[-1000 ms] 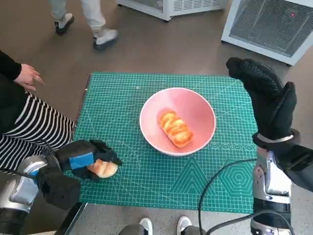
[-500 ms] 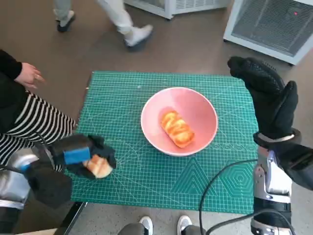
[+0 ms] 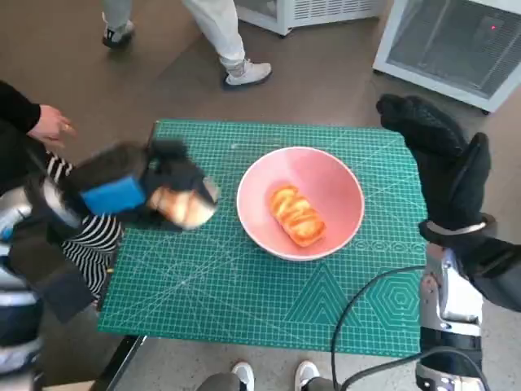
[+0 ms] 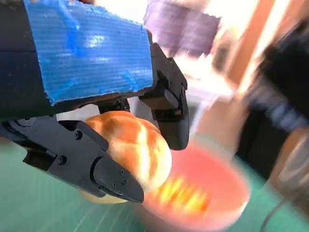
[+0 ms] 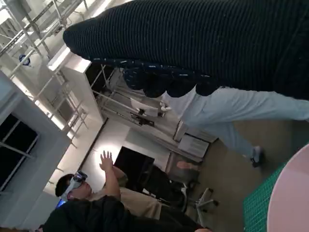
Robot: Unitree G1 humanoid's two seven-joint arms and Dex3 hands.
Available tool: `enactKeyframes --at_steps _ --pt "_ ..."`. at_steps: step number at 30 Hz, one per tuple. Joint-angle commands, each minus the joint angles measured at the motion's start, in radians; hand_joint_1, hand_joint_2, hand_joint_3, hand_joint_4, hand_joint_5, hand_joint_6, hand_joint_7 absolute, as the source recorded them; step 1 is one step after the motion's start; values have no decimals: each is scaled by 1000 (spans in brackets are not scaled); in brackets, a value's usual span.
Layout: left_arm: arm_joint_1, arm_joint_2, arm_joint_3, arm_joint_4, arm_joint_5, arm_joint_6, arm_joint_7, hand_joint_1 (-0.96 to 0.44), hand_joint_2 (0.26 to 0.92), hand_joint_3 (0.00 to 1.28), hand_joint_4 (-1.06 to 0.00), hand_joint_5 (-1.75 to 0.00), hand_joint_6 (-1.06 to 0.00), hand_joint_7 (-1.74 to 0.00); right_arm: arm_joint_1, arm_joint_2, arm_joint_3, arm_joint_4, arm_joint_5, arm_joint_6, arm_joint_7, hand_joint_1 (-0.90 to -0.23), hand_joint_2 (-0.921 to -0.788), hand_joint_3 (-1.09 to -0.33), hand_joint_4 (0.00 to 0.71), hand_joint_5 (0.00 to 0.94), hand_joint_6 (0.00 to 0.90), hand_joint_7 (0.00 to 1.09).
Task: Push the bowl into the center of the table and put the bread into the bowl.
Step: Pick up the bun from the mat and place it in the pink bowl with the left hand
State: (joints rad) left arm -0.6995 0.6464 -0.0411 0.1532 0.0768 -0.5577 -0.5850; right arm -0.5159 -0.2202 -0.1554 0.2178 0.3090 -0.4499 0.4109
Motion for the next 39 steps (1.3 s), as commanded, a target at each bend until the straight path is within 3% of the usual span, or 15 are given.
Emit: enactKeyframes --at_steps 1,5,9,13,20,30,34,35,36,38,39 --pt "-132 -92 -40 37 90 -1 89 1 907 91 -640 -1243 -677 -1094 2 4 5 22 -13 -3 5 -706 -921 -616 143 1 43 461" --pt "-209 -182 -106 95 180 19 148 2 896 69 -690 -1168 -720 -1071 3 1 6 31 -13 -11 9 -704 -921 -616 143 1 43 460" --pt "-265 -232 -152 179 207 28 149 2 898 44 -715 -1140 -744 -1043 6 -1 6 39 -14 -19 12 -707 -921 -617 144 1 45 460" --pt "-329 -284 -198 303 202 26 114 2 916 46 -691 -1180 -691 -1084 14 -7 4 41 -18 -30 13 -708 -921 -617 145 2 47 460" --pt "-412 -369 -259 479 287 47 178 1 920 85 -654 -1238 -624 -1136 25 -19 -1 32 -25 -36 5 -687 -921 -633 140 0 41 453" --pt "-447 -449 -302 648 322 89 192 0 920 104 -653 -1234 -580 -1187 42 -21 -5 4 -28 -19 -15 -678 -921 -644 134 0 38 447" --pt "-453 -452 -330 663 352 139 163 0 921 163 -590 -1275 -506 -1281 49 -21 -5 -16 -34 -10 -25 -684 -921 -644 134 0 38 446" --pt "-454 -452 -338 667 358 149 155 -126 921 196 -508 -1125 -492 -1341 51 -21 -6 -22 -36 -9 -28 -687 -921 -644 134 0 39 446" --pt "-453 -449 -347 671 367 156 148 -172 897 198 -459 -967 -444 -1235 53 -22 -7 -26 -38 -7 -31 -691 -921 -643 134 0 39 445" --pt "-452 -445 -357 674 378 166 133 -171 873 164 -443 -794 -426 -962 55 -22 -9 -31 -37 -3 -33 -694 -921 -643 134 0 39 445" --pt "-452 -444 -361 674 381 172 124 -181 866 119 -431 -614 -422 -730 56 -22 -9 -34 -36 -1 -34 -696 -921 -643 134 0 39 444"
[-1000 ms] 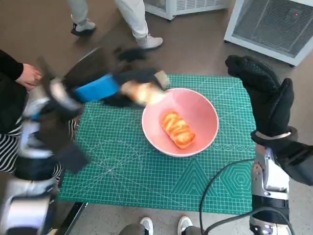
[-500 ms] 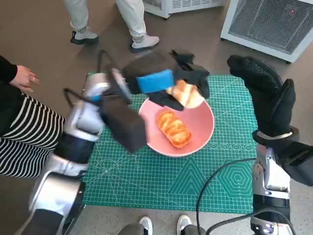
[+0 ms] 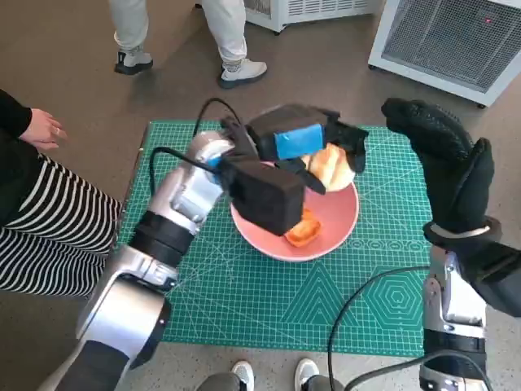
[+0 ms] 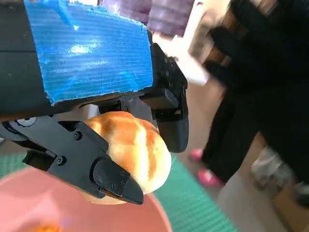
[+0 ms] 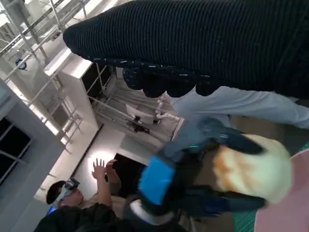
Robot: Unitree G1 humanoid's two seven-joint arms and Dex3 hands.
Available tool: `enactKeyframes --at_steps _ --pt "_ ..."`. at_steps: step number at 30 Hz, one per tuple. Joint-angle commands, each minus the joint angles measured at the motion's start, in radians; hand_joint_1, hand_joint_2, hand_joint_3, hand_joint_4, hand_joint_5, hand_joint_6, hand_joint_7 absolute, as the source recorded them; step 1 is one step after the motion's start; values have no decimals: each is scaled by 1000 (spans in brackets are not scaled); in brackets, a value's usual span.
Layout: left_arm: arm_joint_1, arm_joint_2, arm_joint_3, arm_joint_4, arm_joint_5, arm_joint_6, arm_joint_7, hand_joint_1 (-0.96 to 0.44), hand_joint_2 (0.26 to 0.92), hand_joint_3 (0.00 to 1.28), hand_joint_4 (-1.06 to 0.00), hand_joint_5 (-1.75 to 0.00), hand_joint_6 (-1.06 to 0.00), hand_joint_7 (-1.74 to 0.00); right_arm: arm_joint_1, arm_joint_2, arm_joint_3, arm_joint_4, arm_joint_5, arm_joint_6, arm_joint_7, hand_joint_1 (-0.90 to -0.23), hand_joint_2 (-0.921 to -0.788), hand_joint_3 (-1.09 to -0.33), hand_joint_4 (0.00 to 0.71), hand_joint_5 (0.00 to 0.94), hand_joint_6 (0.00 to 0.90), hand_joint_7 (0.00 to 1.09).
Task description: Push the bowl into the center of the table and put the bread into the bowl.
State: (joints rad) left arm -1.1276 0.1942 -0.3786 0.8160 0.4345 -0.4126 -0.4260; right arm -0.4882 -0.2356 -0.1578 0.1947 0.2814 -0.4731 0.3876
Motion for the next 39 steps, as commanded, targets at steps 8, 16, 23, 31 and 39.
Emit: enactKeyframes --at_steps 8,16,23,31,39 --pt "3 23 -14 -32 -6 73 -112 -252 858 8 -265 -32 -348 -157 34 -9 -13 -24 -14 23 -17 -702 -921 -643 133 0 45 445" --pt "48 45 36 -86 -61 51 -97 -308 858 5 -158 -1 -302 -89 26 -15 -21 -25 -23 19 -21 -696 -921 -651 134 0 47 447" --pt "127 56 191 -127 -242 -42 -63 -504 907 40 -40 0 -233 -42 16 -30 -32 -38 -24 28 -26 -679 -921 -670 137 1 51 449" --pt "196 36 329 -158 -460 -72 -99 -695 920 267 -48 -6 -249 -43 2 -38 -38 -63 -16 53 -39 -675 -921 -671 139 2 53 448" --pt "316 -4 421 -371 -664 1 -105 -740 921 488 -66 -11 -259 -54 -12 -27 -27 -91 -32 82 -72 -674 -921 -666 148 6 60 446"
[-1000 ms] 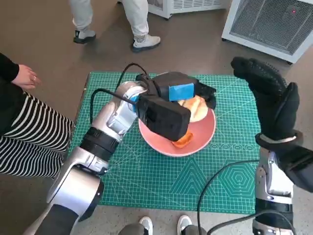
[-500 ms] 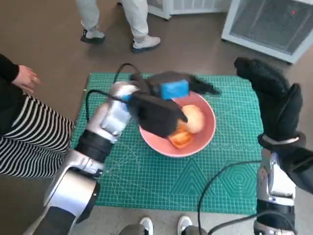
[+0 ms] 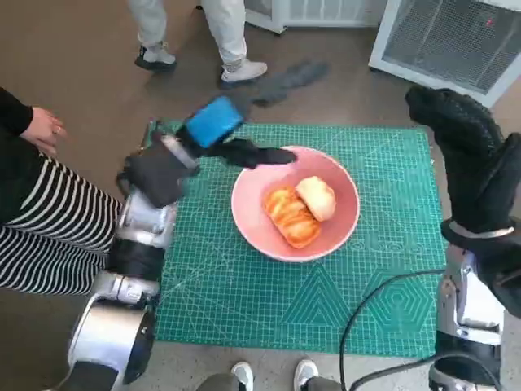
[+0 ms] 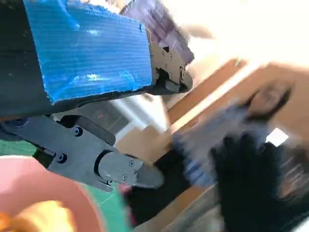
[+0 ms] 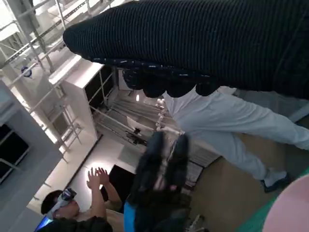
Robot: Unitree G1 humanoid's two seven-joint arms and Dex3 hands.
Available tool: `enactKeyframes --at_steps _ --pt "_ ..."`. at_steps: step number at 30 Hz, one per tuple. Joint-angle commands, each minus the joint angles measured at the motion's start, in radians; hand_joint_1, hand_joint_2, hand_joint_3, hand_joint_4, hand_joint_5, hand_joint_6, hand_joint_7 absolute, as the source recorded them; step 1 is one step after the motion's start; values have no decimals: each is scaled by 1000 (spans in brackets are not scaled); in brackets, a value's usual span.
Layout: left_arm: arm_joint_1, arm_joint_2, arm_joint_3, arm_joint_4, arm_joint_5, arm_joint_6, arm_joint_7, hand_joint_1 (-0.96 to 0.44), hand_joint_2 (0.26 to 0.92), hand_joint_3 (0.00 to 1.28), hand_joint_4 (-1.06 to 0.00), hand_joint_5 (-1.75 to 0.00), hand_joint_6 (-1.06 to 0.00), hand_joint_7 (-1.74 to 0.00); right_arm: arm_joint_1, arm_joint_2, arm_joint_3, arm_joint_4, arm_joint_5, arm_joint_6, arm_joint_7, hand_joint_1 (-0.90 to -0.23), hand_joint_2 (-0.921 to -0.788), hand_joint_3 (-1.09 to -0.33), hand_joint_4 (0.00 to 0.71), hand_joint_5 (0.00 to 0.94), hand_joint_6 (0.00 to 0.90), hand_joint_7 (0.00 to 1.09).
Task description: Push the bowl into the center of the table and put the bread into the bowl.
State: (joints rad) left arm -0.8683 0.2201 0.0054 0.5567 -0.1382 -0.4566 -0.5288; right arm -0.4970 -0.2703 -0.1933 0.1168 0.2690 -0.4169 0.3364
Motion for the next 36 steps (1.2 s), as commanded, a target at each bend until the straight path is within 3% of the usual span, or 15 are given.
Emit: enactKeyframes --at_steps 1,2,4,9,24,36 --pt "71 -35 44 -134 -108 54 2 -738 921 512 -67 -11 -254 -57 -4 9 10 -15 -22 28 -25 -677 -921 -660 152 7 63 446" --pt "88 -44 51 -158 -125 62 8 -737 921 521 -67 -11 -252 -59 -6 11 13 -17 -25 31 -31 -678 -921 -659 153 8 64 446" --pt "114 -56 60 -195 -148 71 16 -736 921 554 -62 -23 -103 -349 -10 14 18 -20 -31 36 -39 -682 -921 -652 158 9 66 445" --pt "167 -85 73 -244 -183 62 26 -738 921 581 -61 -33 -16 -522 -22 21 30 -28 -47 49 -59 -682 -921 -645 162 10 71 445" --pt "211 -85 85 -238 -199 48 -17 -740 921 519 -61 -55 1 -549 -65 34 54 -6 -56 56 -62 -706 -921 -639 160 5 72 444" --pt "207 -101 92 -232 -219 68 -30 -731 921 447 -51 -72 1 -520 -75 19 52 13 -53 53 -42 -724 -921 -639 157 2 67 448"
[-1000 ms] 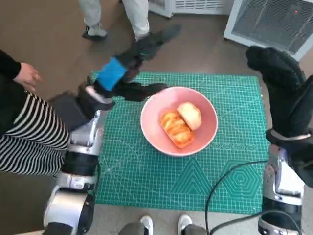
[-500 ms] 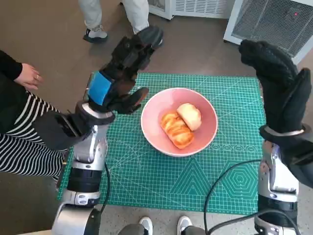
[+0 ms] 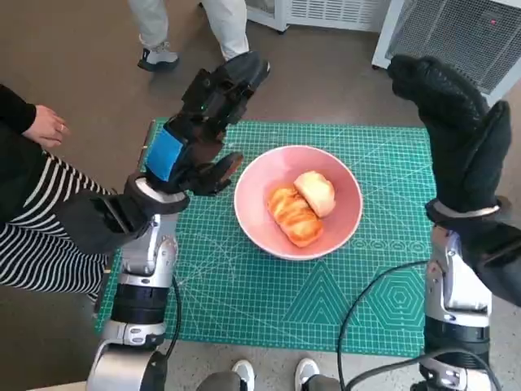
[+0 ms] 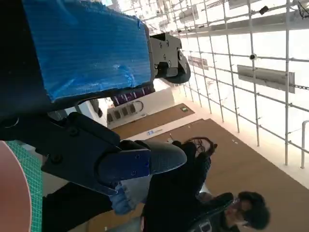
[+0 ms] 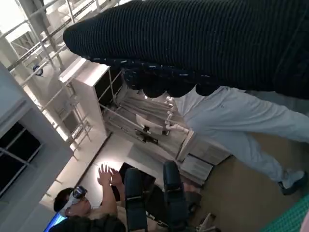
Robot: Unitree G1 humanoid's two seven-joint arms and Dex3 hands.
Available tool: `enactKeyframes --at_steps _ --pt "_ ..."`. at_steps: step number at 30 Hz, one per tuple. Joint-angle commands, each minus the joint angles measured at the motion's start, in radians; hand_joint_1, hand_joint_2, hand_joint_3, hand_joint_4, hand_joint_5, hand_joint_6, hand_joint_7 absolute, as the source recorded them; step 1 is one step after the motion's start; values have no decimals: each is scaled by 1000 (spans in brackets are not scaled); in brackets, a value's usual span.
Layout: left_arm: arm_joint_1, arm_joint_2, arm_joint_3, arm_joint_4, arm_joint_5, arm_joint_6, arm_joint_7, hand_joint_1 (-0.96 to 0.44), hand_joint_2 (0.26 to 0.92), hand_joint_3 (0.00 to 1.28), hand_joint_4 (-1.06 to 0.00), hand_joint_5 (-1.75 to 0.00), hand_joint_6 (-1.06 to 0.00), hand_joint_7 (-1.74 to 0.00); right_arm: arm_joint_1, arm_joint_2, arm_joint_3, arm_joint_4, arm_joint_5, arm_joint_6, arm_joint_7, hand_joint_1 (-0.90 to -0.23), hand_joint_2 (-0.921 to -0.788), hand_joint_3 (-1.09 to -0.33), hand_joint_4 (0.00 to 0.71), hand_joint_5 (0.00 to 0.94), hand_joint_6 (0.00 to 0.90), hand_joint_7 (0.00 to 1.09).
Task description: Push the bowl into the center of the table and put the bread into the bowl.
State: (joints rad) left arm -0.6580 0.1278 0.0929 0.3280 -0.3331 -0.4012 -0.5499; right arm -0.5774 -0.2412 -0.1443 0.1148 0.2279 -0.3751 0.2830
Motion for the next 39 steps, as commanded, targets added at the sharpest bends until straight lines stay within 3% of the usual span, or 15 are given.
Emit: enactKeyframes --at_steps 1,31,39 --pt "-4 -10 5 -2 -25 14 -10 -730 921 443 -50 -73 1 -522 6 -10 3 15 -12 12 12 -724 -921 -639 157 2 66 448" --pt "-28 -23 15 40 -34 -30 -36 -693 921 423 -13 -123 1 -520 -25 -18 2 71 -11 -4 20 -698 -921 -635 162 3 59 459" --pt "-26 -26 23 60 -42 -57 -46 -692 921 417 -4 -135 1 -515 -24 -7 7 83 -14 -9 13 -722 -921 -605 171 6 70 468"
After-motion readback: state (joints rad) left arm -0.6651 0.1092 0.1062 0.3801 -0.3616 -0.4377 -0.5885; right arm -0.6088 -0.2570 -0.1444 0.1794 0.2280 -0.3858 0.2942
